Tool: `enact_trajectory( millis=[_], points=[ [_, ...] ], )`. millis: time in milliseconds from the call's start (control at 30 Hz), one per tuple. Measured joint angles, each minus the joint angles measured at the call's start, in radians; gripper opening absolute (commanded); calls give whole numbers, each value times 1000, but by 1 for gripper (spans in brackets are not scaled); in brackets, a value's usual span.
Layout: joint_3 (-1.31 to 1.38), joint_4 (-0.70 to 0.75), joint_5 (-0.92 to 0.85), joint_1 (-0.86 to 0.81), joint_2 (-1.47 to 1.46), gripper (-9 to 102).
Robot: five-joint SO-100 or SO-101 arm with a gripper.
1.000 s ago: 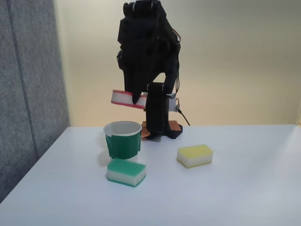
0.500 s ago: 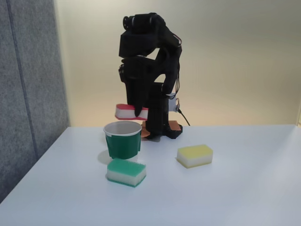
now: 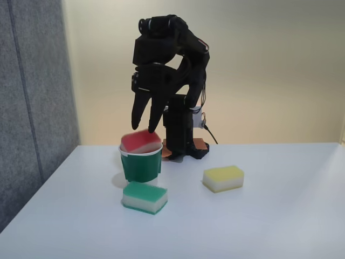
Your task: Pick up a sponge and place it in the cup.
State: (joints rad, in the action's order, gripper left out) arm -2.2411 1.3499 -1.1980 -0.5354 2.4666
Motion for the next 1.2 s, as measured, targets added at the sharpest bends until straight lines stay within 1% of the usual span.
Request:
enact_trajectory(
  millis=[167, 267, 367, 467, 500, 567, 700, 800, 900, 1033, 1133, 1200],
  points=[
    [12, 0, 9, -5, 8, 27],
    [55, 14, 26, -3, 34, 24],
    [123, 40, 41, -3, 67, 17],
    [219, 60, 71, 34, 100, 2],
    [242, 63, 91, 44, 117, 0],
    [281, 77, 158, 69, 138, 0],
    [298, 66, 373, 210, 176, 0],
    [275, 8, 591, 322, 196, 0],
    [216, -75, 827, 466, 192, 0],
    [103, -213, 1117, 581, 206, 0],
    [-20, -344, 1272, 663, 204, 0],
    [-110, -413, 1328, 666, 219, 0]
  ],
)
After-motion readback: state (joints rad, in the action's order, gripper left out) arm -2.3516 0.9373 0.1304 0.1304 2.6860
